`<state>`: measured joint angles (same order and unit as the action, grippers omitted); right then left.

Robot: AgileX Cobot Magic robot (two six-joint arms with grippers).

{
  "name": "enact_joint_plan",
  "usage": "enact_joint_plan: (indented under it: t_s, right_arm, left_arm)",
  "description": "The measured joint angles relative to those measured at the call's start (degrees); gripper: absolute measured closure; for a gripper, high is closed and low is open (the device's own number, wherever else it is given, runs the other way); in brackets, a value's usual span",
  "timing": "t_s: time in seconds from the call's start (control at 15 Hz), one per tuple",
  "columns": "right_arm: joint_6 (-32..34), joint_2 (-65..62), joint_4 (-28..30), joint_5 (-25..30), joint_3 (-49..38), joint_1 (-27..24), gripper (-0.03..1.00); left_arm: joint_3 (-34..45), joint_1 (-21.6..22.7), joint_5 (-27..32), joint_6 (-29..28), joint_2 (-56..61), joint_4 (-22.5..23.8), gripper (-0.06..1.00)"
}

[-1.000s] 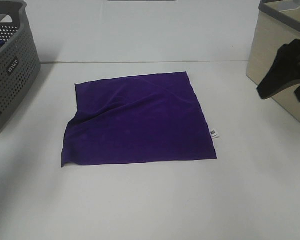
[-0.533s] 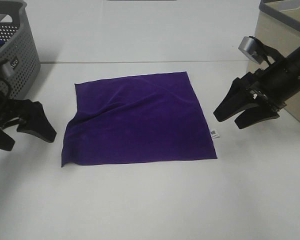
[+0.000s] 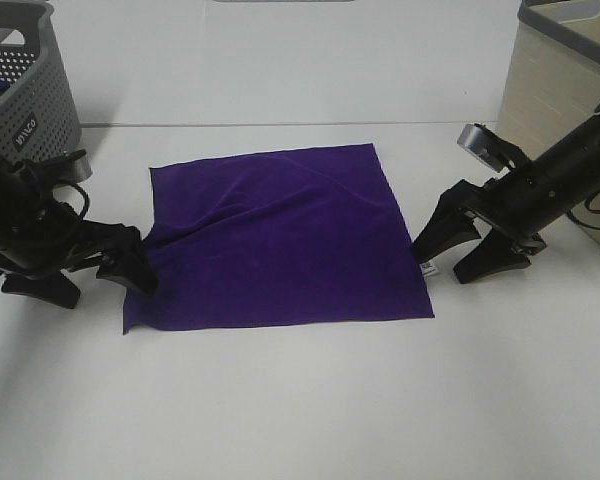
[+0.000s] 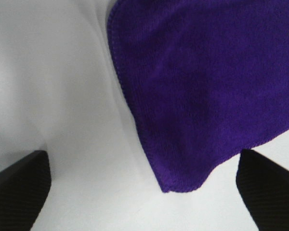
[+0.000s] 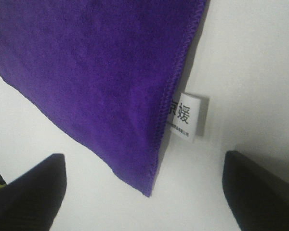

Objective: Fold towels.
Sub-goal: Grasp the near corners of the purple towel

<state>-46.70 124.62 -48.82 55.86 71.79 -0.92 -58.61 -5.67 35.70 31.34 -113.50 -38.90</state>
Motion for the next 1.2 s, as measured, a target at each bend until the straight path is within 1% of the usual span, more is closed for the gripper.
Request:
enact_joint_plan:
  t_s: [0.27, 0.53, 0.67, 0.87, 1.0, 1.2]
  right_arm:
    - [0.0, 0.34, -0.34, 0.23, 0.23, 0.0, 0.1]
    - [0.06, 0.34, 1.43, 0.52, 0.4, 0.0, 0.1]
    - [0.06, 0.34, 1.49, 0.57, 0.46, 0.0, 0.1]
    - [3.21, 0.34, 1.49, 0.46, 0.52, 0.0, 0.1]
    - [5.27, 0.46, 1.55, 0.17, 0.52, 0.0, 0.12]
    - [7.45, 2.01, 0.23, 0.63, 0.97, 0.29, 0.19]
  left_arm:
    - [-1.2, 0.0, 0.92, 0.92, -1.49, -0.92, -0.03]
    - [-1.38, 0.0, 1.43, 0.97, -1.55, -1.26, -0.03]
    - [-1.38, 0.0, 1.66, 0.97, -1.55, -3.21, -0.03]
    - [-1.49, 0.0, 4.01, 1.03, -2.52, -6.53, -0.03]
    - [-1.55, 0.06, 5.1, 1.03, -3.09, -7.68, -0.01]
    - [-2.01, -0.74, 6.19, 1.03, -3.84, -8.37, 0.05]
